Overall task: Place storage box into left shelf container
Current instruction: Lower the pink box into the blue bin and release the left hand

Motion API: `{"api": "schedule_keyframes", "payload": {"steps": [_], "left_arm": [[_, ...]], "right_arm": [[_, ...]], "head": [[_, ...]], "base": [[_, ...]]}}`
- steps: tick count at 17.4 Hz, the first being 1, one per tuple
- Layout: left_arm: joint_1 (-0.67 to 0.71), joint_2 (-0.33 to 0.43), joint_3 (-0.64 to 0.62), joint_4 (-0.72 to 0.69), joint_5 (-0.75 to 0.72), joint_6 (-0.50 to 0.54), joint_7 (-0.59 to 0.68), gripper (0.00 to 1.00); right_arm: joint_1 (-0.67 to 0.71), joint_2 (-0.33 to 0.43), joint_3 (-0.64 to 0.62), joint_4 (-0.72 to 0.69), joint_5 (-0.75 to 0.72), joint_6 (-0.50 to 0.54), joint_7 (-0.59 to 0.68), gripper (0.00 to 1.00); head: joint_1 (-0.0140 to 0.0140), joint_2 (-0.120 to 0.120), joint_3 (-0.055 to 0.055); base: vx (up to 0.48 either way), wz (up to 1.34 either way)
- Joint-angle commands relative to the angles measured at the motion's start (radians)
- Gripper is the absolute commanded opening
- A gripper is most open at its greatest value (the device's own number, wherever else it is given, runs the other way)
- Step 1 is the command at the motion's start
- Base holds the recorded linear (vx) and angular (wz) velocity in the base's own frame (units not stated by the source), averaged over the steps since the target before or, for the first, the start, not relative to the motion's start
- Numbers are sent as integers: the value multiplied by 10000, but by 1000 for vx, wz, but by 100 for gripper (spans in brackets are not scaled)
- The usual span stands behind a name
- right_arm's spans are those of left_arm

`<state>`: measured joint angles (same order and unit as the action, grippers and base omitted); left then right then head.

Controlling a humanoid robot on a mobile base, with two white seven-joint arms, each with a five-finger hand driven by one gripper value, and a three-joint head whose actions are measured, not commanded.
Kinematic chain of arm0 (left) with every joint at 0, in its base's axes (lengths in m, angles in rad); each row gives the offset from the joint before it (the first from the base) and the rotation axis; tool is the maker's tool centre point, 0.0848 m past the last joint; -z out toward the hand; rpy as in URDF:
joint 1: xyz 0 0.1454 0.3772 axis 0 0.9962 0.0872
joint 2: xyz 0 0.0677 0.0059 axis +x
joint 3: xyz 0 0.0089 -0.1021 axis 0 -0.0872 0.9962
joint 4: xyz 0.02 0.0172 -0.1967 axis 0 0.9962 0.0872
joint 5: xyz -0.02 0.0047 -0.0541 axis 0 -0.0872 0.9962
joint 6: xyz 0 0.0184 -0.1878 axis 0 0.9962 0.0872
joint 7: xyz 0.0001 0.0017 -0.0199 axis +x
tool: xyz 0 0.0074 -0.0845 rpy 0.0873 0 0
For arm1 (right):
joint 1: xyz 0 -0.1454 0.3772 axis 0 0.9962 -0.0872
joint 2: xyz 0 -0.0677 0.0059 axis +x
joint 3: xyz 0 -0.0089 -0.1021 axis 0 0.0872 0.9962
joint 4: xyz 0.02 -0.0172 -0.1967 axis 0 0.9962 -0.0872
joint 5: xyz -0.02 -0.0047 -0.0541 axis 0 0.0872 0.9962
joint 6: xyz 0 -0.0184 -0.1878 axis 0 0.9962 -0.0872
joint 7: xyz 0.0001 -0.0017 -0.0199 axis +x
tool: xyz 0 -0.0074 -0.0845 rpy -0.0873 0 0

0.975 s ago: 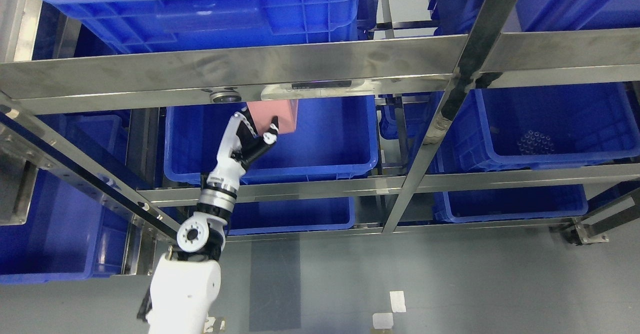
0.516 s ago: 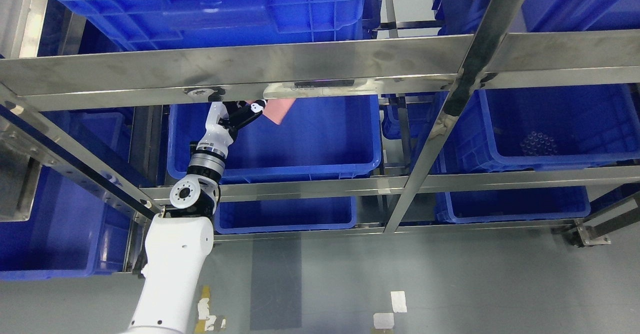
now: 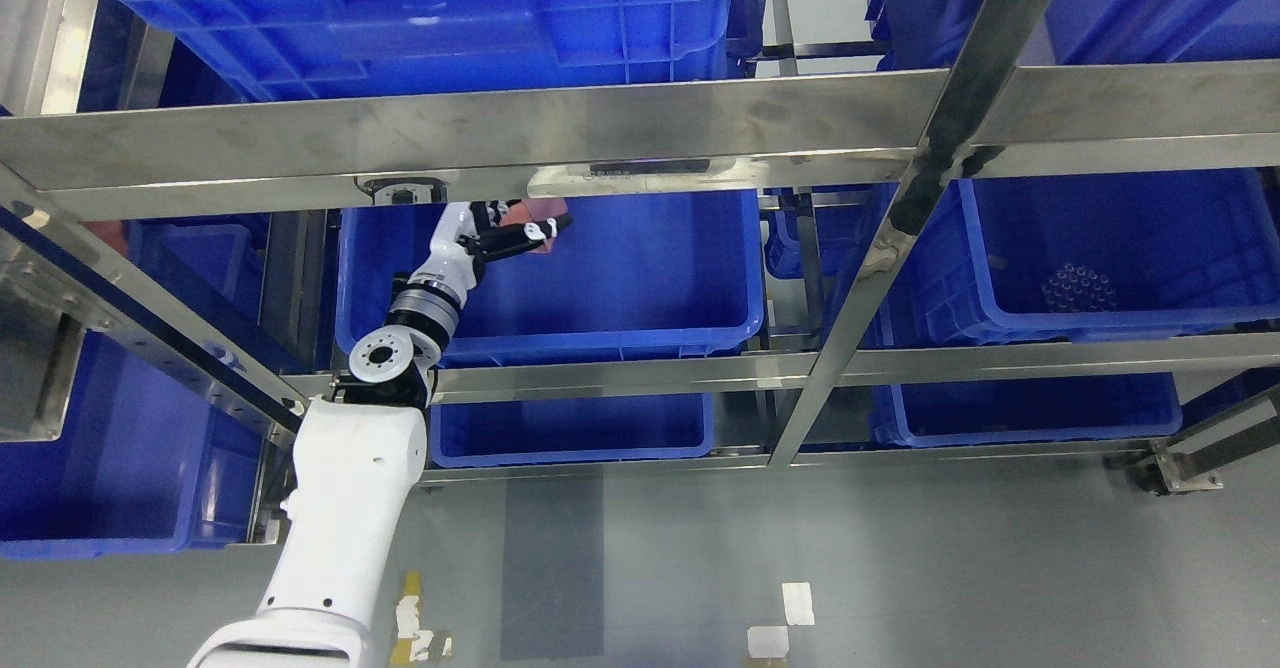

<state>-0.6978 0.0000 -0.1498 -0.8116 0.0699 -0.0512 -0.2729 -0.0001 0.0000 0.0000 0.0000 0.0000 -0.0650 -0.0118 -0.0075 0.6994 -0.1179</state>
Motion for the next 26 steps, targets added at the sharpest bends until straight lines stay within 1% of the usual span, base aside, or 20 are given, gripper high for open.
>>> {"api": "schedule_keyframes", "payload": {"steps": [1,3,5,7,9,10,11,14,16,18,20,22,24,26], "left_arm": [[-660,174,-650,1,-1281,1001,-1531,99],[-722,174,-741,16,-1694,1033,-1734,99],[-707,174,-1154,1,-2308,1033,-1948,99],[-753,174,-1232,-197,-2325,1033,-2194,99],[-662,174,-867,-732,-2295,957,-2073,99],[-570,174,-151,-1145,-2264,911,-1996,99],[-417,174,570,-1575,-2142,895,-1722,99],[119,174,578,-2633,-291,513,558,100],[838,174,562,-3751,-132,405,1285,100],[2033,174,410,-5405,-132,206,1669,100],[3108,174,211,-6468,-147,-405,2266,100],[4226,174,-141,-6991,-162,-1644,2879,100],[5301,174,-403,-7741,-162,-2429,3767,100],[5673,174,-282,-8143,-162,-3273,4002,100]], "right_arm": [[-61,-175,-30,-175,-15,5,-5,100],[-76,-175,-30,-175,-15,5,-20,100],[-61,-175,-30,-175,-15,5,-5,100],[-61,-175,-30,-175,-15,5,-5,100],[-61,-175,-30,-175,-15,5,-20,100],[-61,-175,-30,-175,-15,5,-20,100],[-61,-175,-30,-175,-15,5,-20,100],[-61,-175,-30,-175,-15,5,-5,100],[-61,-175,-30,-175,-15,5,-20,100],[-61,-175,-30,-175,-15,5,-5,100],[-61,-175,-30,-175,-15,5,-5,100],[-76,-175,-30,-175,-15,5,-20,100],[-61,-175,-30,-175,-15,5,-20,100],[-61,-175,-30,-175,-15,5,-20,100]], "head": [[0,0,0],[0,0,0],[0,0,0],[0,0,0],[0,0,0],[0,0,0],[0,0,0],[0,0,0],[0,0,0],[0,0,0],[0,0,0],[0,0,0],[0,0,0],[0,0,0]], "base": [[0,0],[0,0],[0,0],[0,0],[0,0],[0,0],[0,0],[0,0],[0,0],[0,0],[0,0],[0,0],[0,0],[0,0]]}}
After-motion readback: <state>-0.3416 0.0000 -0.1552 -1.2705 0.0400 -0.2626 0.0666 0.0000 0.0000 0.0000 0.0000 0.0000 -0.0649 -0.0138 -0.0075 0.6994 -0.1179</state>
